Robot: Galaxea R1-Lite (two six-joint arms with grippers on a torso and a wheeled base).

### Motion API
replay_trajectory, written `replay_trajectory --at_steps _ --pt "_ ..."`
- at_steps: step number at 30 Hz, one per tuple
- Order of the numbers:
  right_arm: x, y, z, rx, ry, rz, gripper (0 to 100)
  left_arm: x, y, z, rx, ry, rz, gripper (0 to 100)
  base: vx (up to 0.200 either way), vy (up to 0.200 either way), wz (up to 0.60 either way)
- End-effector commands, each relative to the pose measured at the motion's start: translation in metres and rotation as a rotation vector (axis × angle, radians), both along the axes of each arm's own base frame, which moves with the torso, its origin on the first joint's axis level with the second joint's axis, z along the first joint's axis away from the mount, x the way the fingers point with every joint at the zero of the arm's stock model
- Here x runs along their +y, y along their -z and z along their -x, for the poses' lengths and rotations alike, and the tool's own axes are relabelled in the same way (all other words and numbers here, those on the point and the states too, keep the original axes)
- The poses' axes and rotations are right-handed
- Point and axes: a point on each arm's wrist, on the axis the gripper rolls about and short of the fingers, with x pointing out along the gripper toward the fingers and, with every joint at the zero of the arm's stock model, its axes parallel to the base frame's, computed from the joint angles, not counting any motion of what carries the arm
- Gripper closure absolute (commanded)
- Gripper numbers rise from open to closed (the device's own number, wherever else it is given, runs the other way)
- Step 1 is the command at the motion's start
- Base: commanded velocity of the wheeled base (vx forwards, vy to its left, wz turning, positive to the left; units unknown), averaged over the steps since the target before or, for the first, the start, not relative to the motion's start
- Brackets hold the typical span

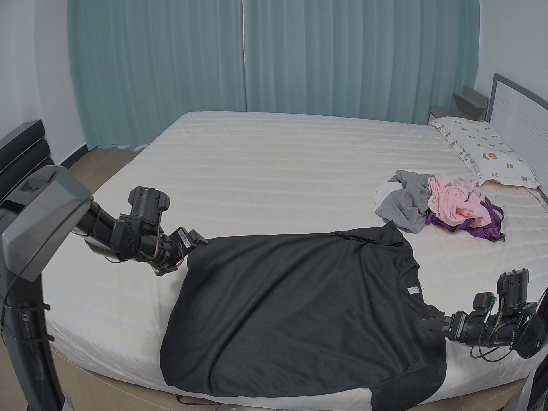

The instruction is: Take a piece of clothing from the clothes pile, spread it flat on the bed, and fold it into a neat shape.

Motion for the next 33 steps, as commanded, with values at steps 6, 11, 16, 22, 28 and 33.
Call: replay_trajectory --at_steps 6,11,16,22,28,33 --pt "0.001 0.002 0.001 0.012 -0.002 -0.003 0 -0.004 0.068 -0.076 -0.039 -0.088 -0.072 0 0.000 0.000 0.00" --pt "0.003 0.002 0.001 0.010 -0.022 -0.011 0 0.000 0.066 -0.086 -0.074 -0.114 -0.078 0 0.000 0.000 0.00" --pt "0.005 0.001 0.000 0.001 -0.030 -0.013 0 0.005 0.068 -0.088 -0.078 -0.123 -0.077 0 0.000 0.000 0.00" --pt "0.006 -0.003 -0.021 -0.032 0.014 -0.057 0 0.005 0.063 -0.091 -0.094 -0.126 -0.071 100 0.000 0.000 0.00" --pt "0.006 -0.002 -0.059 -0.053 0.090 -0.128 0 0.005 0.054 -0.095 -0.126 -0.128 -0.066 100 0.000 0.000 0.00" --pt "-0.003 0.013 -0.126 -0.131 0.213 -0.067 0 0.011 0.043 -0.103 -0.178 -0.177 -0.088 100 0.000 0.000 0.00"
